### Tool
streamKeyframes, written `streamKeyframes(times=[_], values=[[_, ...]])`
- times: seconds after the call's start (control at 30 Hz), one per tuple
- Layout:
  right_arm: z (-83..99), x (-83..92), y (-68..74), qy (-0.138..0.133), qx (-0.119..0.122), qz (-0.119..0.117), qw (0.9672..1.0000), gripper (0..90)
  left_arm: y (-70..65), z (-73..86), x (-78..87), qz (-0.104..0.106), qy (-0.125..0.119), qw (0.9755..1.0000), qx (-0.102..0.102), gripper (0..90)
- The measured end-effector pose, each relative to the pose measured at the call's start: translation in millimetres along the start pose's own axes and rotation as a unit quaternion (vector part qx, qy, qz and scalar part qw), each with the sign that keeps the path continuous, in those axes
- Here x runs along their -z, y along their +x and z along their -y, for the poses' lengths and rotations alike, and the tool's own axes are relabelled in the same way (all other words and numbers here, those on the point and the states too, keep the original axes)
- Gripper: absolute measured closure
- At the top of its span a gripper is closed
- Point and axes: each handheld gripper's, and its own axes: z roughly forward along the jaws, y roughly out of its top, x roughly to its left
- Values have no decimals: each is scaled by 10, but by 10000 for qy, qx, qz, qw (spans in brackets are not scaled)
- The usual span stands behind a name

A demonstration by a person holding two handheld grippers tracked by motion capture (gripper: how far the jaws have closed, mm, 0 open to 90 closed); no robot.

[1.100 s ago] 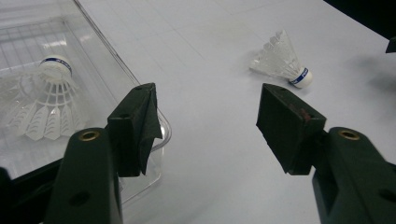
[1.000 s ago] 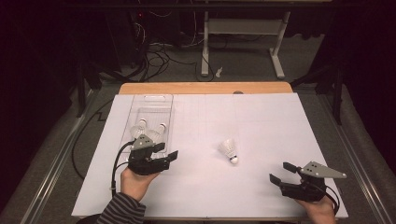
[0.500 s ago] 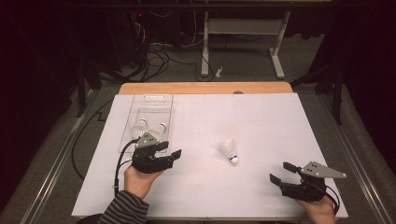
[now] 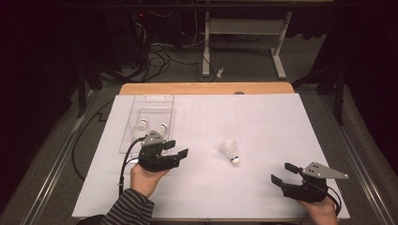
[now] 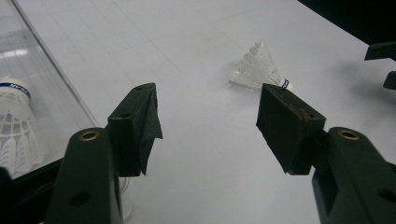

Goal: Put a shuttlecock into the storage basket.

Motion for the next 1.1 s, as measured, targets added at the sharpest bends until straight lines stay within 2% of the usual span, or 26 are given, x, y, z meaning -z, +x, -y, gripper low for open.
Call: streamKeyframes(times=[1.1], values=[[0,-1,-1,6,4,-14,10000,267,-116,-167,-217,186,121,9996,-151,401]])
